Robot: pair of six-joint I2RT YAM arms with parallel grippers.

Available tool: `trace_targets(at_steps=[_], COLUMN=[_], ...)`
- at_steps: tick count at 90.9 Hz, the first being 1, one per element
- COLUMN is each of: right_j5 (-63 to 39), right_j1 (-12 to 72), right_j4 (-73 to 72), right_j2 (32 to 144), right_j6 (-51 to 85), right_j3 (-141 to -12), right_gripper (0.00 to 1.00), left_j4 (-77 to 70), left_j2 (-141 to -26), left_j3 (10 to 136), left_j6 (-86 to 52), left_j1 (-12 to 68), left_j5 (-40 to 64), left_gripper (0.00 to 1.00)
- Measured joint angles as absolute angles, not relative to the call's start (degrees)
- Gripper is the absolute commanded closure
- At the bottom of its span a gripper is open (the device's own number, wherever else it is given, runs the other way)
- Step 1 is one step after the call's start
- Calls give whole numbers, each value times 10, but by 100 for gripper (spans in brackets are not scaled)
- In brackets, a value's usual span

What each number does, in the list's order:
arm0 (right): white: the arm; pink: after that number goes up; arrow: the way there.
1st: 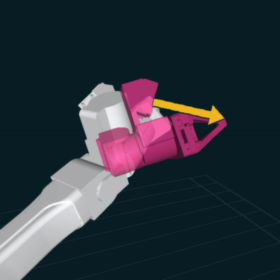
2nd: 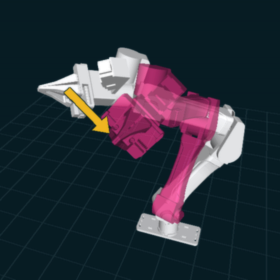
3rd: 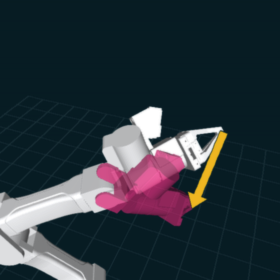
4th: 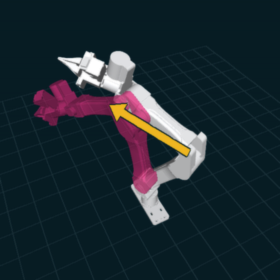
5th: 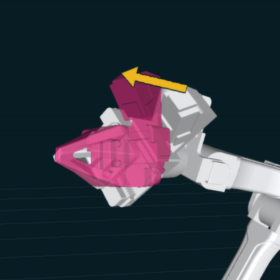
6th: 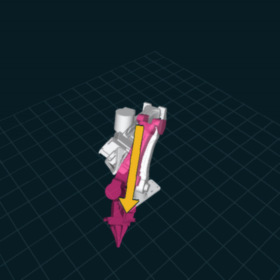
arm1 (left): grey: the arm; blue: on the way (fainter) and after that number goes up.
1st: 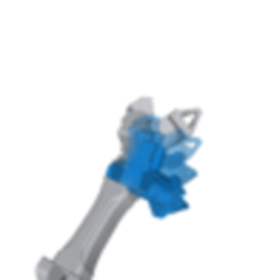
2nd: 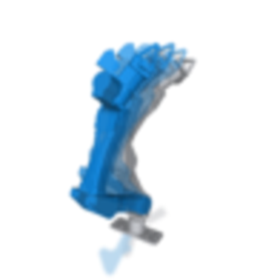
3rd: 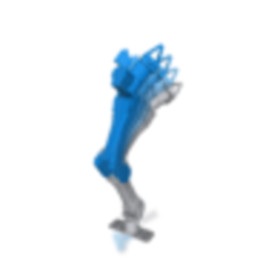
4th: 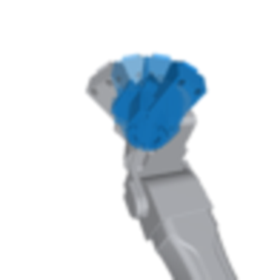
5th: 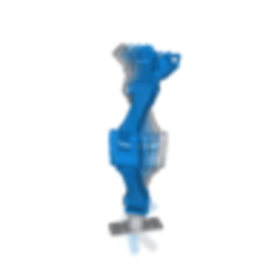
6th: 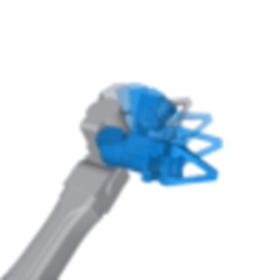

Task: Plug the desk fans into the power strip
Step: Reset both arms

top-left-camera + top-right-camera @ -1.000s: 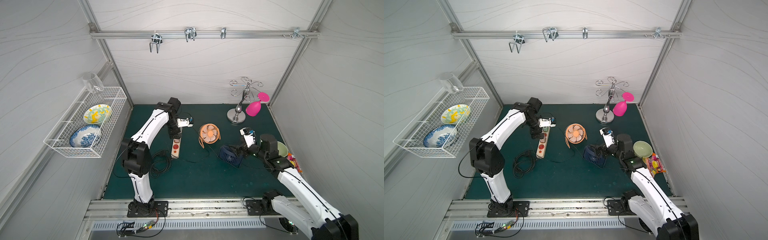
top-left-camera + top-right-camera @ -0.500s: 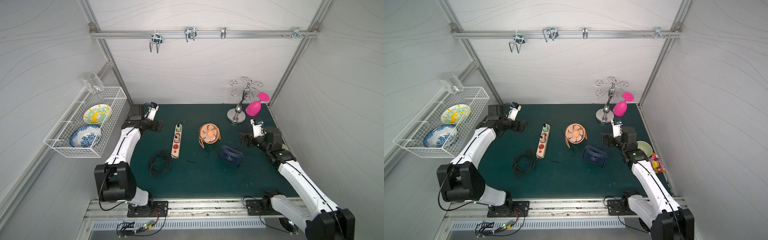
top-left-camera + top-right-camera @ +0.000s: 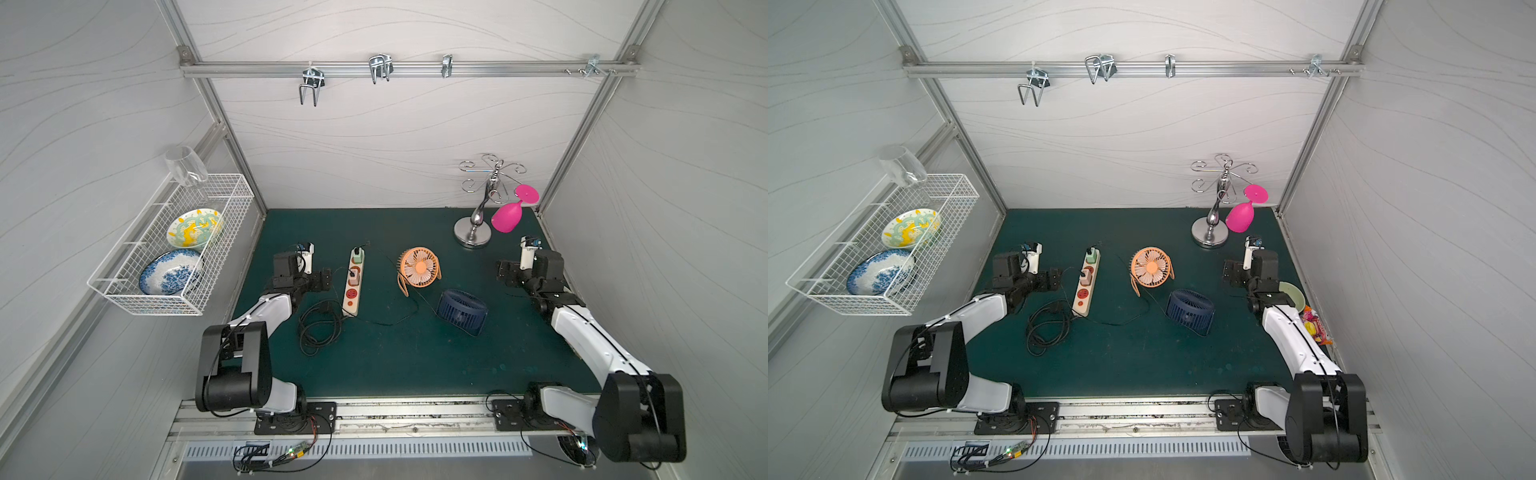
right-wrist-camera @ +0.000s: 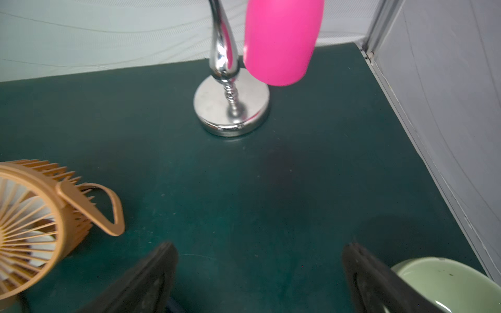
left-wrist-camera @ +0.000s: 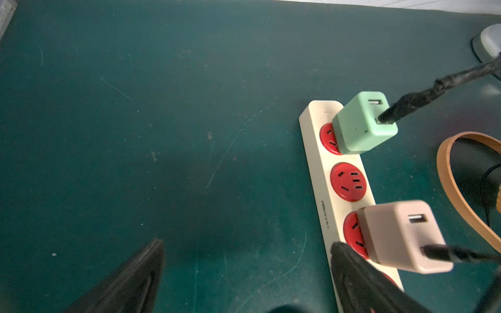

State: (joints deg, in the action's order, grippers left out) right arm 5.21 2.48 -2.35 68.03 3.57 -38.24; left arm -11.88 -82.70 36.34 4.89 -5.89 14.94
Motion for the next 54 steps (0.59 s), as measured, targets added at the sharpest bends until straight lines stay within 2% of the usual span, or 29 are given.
trace_targets(at_steps=[28,54], right_j5=[55,34], right_j1=[-8,-23], right_j4=[-139,-189], right_j2=[769,826], right_j6=[32,44], right_j3=[-359,-360], right_gripper=[1,1], left_j4=[-329,-390], left_j2=[-861,-870], left_j3=[273,256], left_j6=[20,13], left_j1=[-58,-56], left_j5=[133,121], left_gripper=[0,0])
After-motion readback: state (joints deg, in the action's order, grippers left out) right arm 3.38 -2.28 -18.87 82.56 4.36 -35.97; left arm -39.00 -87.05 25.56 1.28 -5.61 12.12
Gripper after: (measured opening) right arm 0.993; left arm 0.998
